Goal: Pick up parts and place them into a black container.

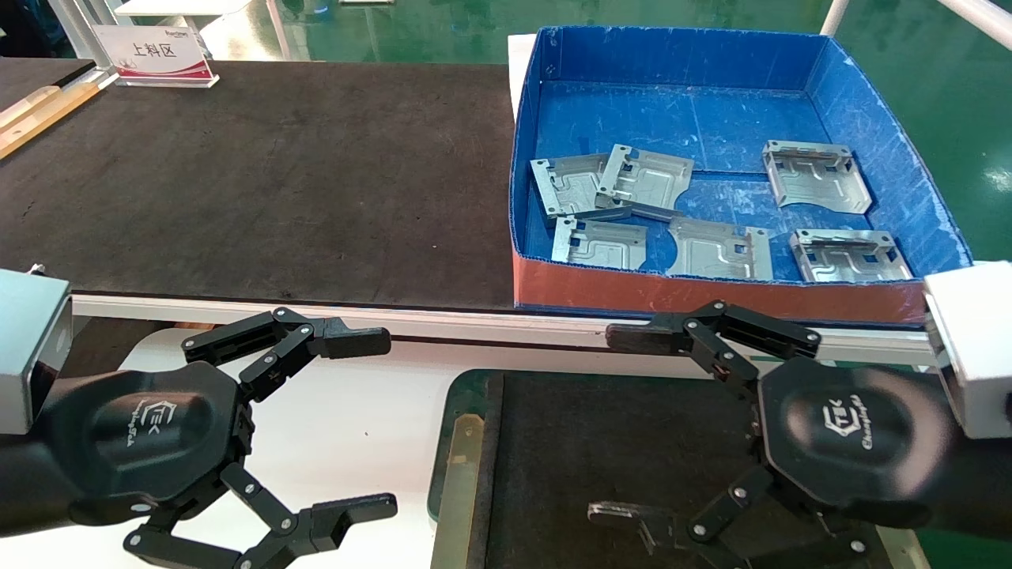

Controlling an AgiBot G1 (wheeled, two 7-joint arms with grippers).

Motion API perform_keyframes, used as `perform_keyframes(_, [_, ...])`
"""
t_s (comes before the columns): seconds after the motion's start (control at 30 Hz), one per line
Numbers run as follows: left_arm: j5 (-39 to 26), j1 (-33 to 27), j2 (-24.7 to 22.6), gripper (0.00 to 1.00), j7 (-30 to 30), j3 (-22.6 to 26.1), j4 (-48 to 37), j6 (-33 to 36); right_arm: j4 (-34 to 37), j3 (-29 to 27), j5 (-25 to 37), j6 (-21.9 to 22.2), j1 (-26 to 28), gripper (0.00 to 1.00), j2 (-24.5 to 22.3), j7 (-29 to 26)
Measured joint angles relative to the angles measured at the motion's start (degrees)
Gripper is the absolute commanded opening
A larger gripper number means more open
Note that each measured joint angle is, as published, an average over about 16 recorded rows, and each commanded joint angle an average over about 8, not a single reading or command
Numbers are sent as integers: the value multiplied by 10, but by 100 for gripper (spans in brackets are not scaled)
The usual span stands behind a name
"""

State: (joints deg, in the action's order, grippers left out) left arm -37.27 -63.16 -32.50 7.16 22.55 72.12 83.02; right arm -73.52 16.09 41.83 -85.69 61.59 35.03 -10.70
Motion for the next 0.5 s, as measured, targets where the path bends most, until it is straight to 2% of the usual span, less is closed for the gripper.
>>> perform_keyframes(0.07, [0, 0, 0, 17, 0, 0, 0, 0, 0, 0, 0, 0, 0, 100, 0, 0])
perform_keyframes(0.13, [0, 0, 0, 13, 0, 0, 0, 0, 0, 0, 0, 0, 0, 100, 0, 0])
perform_keyframes(0.17, [0, 0, 0, 0, 0, 0, 0, 0, 0, 0, 0, 0, 0, 100, 0, 0])
perform_keyframes(0.5, [0, 0, 0, 0, 0, 0, 0, 0, 0, 0, 0, 0, 0, 100, 0, 0])
